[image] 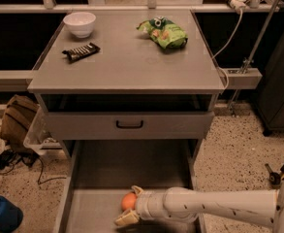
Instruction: Pick orange from middle drawer and place on counter
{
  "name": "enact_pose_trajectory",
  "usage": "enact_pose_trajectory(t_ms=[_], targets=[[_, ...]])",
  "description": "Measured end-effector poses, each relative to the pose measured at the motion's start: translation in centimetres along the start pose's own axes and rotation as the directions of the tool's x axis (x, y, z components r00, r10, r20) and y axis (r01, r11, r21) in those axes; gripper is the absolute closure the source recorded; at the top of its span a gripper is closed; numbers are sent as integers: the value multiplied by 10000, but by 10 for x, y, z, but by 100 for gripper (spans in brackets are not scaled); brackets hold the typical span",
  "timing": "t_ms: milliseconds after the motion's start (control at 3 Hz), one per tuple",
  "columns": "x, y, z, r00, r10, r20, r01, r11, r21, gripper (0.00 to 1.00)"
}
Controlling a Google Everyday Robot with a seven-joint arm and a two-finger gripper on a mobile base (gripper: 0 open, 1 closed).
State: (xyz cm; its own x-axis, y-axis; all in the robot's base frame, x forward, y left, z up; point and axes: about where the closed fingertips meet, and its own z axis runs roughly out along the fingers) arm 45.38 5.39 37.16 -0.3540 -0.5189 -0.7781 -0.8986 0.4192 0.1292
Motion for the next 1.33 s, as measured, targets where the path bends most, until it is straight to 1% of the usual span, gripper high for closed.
enact_pose_trajectory(t_ms=[667,1000,1333], targets=[[0,0,0,10000,0,0,0,10000,-1,65],[-26,-11,-16,9981,-227,572,234,9997,-121,88],[-90,-46,-59,9775,-893,1912,901,9959,45,100]])
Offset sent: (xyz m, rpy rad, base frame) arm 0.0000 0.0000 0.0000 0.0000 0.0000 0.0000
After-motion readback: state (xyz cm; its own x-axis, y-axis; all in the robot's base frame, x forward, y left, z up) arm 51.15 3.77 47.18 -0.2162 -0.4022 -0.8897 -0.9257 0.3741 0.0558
